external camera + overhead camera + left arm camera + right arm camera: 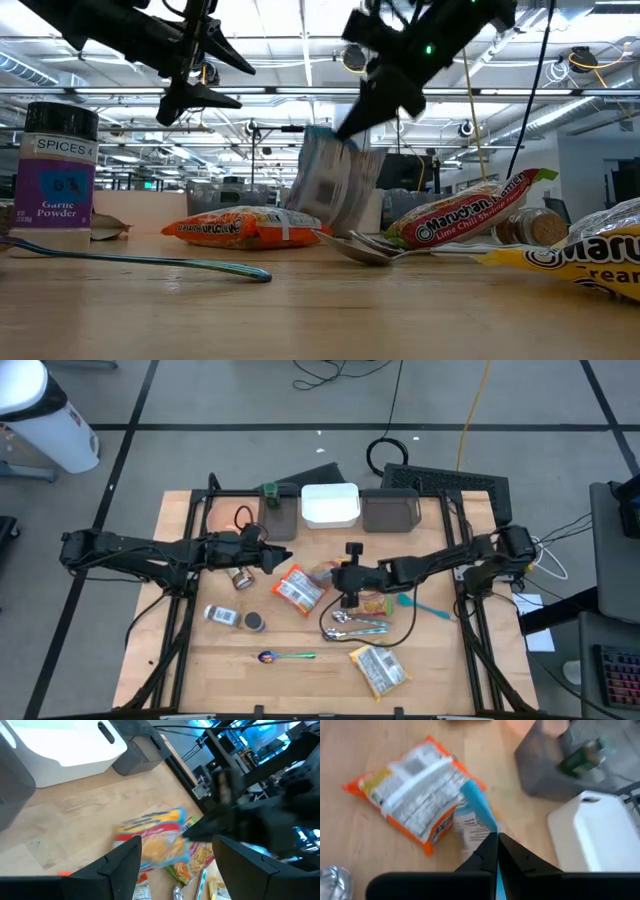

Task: Pick & Place Food Item
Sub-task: Put the blue noodle pack into the right black bin

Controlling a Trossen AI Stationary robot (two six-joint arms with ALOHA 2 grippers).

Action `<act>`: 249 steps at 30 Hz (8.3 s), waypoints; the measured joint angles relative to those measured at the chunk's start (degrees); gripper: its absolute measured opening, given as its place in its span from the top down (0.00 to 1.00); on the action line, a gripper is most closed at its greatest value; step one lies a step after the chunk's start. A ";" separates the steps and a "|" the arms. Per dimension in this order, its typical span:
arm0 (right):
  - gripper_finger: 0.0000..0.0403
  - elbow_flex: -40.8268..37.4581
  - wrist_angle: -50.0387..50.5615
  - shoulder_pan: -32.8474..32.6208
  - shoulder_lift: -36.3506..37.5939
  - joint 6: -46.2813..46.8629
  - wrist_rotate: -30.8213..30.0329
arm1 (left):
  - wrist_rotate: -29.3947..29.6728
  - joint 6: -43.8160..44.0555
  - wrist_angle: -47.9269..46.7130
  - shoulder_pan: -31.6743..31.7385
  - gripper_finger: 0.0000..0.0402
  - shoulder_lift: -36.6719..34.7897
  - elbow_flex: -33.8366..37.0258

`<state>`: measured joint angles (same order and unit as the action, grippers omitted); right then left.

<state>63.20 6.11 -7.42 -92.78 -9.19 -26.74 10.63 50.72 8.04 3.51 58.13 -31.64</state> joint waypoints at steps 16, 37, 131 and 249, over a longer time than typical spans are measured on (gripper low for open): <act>1.00 0.00 7.36 5.37 9.39 2.38 4.55 | 0.02 0.02 -0.64 0.00 0.38 0.00 0.00; 1.00 0.02 6.43 7.91 11.39 5.56 18.05 | -2.97 -19.01 -8.33 0.02 0.38 5.00 -15.39; 1.00 -0.04 -5.44 0.57 3.20 6.35 13.53 | -12.62 -37.06 -37.58 -4.83 0.38 36.04 -40.67; 1.00 -0.04 9.71 11.45 17.52 14.83 28.54 | -24.38 -38.08 -31.49 5.43 0.86 35.05 -48.63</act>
<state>63.16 15.82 4.03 -75.26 5.64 1.80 -13.75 12.64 -23.45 8.94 93.18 -80.27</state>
